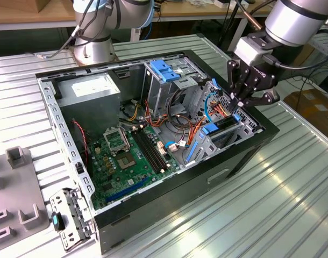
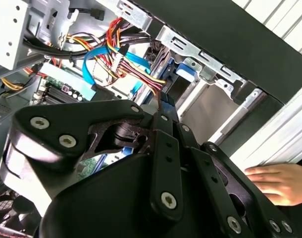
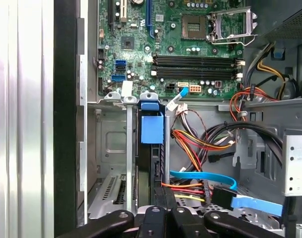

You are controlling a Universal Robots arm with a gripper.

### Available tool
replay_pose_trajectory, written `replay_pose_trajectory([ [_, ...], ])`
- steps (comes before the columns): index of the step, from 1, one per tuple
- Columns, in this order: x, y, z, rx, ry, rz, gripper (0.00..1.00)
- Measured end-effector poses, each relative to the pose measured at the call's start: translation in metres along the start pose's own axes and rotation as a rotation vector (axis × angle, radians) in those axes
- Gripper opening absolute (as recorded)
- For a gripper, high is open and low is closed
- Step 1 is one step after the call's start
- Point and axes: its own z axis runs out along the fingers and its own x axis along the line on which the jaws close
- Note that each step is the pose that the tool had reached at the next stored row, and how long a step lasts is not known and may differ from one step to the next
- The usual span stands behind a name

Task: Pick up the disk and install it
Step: 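Insert the second disk wire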

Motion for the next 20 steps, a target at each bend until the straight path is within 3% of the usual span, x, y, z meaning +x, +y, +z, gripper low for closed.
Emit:
replay_pose_trajectory([
  [12, -0.0002, 0.0058, -0.0037, 0.0001, -0.0145, 0.000, 0.11],
  [15, -0.0006, 0.0058, -0.0108, 0.0002, -0.0201, 0.000, 0.11],
  [20, -0.0010, 0.0057, -0.0198, 0.0002, -0.0244, 0.000, 0.11],
])
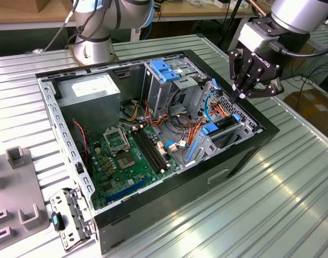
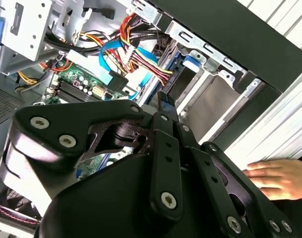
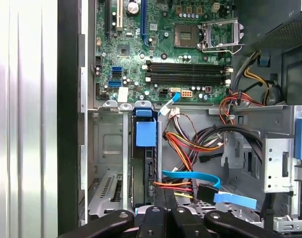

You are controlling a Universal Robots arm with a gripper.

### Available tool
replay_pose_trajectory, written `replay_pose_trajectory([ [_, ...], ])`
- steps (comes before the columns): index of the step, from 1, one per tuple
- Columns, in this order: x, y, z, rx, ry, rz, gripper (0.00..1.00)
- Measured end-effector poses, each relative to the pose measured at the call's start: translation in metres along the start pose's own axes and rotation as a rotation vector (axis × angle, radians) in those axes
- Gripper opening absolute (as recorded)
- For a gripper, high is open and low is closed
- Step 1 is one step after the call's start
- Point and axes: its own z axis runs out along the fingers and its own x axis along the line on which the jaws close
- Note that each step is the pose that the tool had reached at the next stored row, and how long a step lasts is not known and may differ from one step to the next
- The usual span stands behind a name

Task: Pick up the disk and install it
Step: 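Insert the second disk wire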

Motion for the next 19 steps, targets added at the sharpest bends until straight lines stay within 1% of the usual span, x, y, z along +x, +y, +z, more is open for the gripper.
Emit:
replay_pose_trajectory([
  [2, -0.0007, 0.0000, -0.0018, 0.0000, -0.0036, 0.000, 0.11],
  [4, -0.0016, -0.0001, -0.0019, 0.0001, -0.0072, 0.000, 0.11],
  [5, -0.0019, 0.0000, -0.0020, -0.0002, -0.0076, 0.000, 0.11],
  [10, -0.0053, 0.0043, -0.0019, -0.0021, -0.0076, 0.000, 0.11],
  [11, -0.0070, 0.0051, -0.0018, -0.0022, -0.0077, 0.000, 0.11],
  [16, -0.0124, 0.0051, -0.0013, -0.0024, -0.0078, 0.000, 0.11],
  [19, -0.0176, 0.0050, -0.0010, -0.0025, -0.0078, 0.000, 0.11],
])
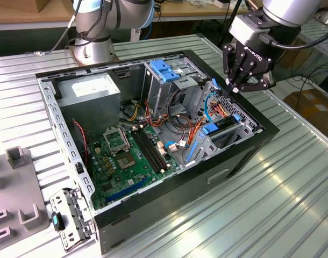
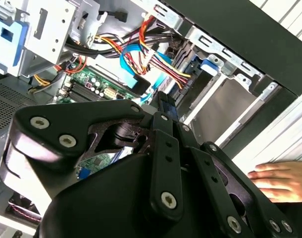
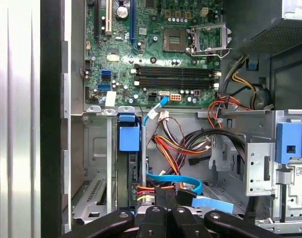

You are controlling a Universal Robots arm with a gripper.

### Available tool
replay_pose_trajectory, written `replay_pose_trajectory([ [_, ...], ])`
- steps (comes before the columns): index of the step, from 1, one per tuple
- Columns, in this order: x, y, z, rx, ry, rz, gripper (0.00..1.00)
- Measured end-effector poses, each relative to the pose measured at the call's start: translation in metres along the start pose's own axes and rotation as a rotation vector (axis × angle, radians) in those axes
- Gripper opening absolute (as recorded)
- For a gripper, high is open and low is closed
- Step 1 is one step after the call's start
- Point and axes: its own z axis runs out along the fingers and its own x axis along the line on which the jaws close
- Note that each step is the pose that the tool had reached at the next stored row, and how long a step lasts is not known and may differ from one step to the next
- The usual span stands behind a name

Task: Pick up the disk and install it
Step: 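Insert the second disk wire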

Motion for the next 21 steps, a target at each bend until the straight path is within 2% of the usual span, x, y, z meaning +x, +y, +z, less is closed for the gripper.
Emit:
replay_pose_trajectory([
  [5, -0.0075, 0.0000, 0.0006, 0.0000, 0.0000, 0.000, 0.11],
  [10, -0.0080, -0.0001, 0.0006, 0.0000, 0.0002, 0.000, 0.11],
  [13, -0.0086, -0.0001, -0.0047, -0.0008, 0.0002, 0.000, 0.11],
  [16, -0.0099, -0.0001, -0.0049, -0.0009, 0.0000, 0.000, 0.11],
  [17, -0.0124, -0.0002, -0.0046, -0.0010, 0.0001, 0.000, 0.11],
  [20, -0.0264, -0.0003, -0.0022, -0.0010, 0.0040, 0.000, 0.11],
  [21, -0.0310, -0.0003, -0.0004, -0.0011, 0.0139, 0.000, 0.11],
])
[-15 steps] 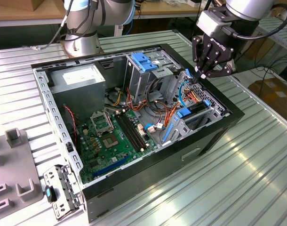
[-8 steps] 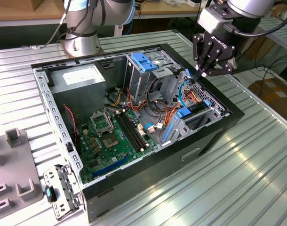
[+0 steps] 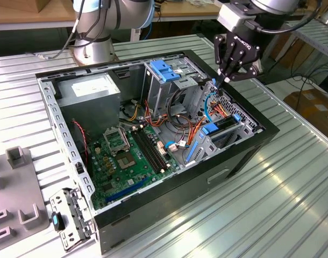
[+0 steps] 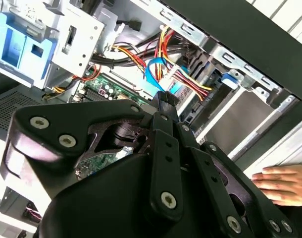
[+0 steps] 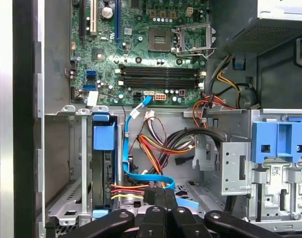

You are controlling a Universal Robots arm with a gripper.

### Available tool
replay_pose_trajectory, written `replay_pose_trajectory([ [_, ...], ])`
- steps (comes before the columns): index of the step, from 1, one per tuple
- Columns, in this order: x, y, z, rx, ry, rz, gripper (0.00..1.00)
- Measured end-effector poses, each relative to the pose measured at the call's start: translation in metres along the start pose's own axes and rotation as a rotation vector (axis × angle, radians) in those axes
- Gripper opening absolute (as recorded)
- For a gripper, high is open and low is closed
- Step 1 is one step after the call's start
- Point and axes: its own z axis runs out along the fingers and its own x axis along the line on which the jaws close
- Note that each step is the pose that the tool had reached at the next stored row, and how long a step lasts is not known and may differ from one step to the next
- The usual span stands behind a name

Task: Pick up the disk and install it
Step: 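Insert the second disk wire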

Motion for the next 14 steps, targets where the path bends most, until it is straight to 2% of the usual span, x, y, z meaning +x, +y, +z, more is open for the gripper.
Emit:
replay_pose_trajectory([
  [1, -0.0023, 0.0000, 0.0013, 0.0000, 0.0075, 0.000, 0.11],
  [2, -0.0038, 0.0000, 0.0021, -0.0001, 0.0140, 0.000, 0.17],
  [3, -0.0061, 0.0000, 0.0034, -0.0001, 0.0236, 0.000, 0.24],
  [4, -0.0079, 0.0000, 0.0045, -0.0002, 0.0306, 0.000, 0.24],
  [5, -0.0106, 0.0000, 0.0060, -0.0003, 0.0414, -0.001, 0.30],
  [7, -0.0135, 0.0000, 0.0081, -0.0004, 0.0556, -0.001, 0.30],
  [8, -0.0150, 0.0000, 0.0094, -0.0005, 0.0688, -0.001, 0.30],
  [10, -0.0163, 0.0000, 0.0109, -0.0006, 0.0844, -0.001, 0.30],
  [11, -0.0172, 0.0000, 0.0119, -0.0007, 0.0955, -0.001, 0.30],
  [12, -0.0177, 0.0000, 0.0126, -0.0008, 0.1033, -0.002, 0.30],
  [13, -0.0188, 0.0000, 0.0137, -0.0009, 0.1170, -0.002, 0.30],
  [14, -0.0194, -0.0001, 0.0143, -0.0009, 0.1239, -0.002, 0.30],
])
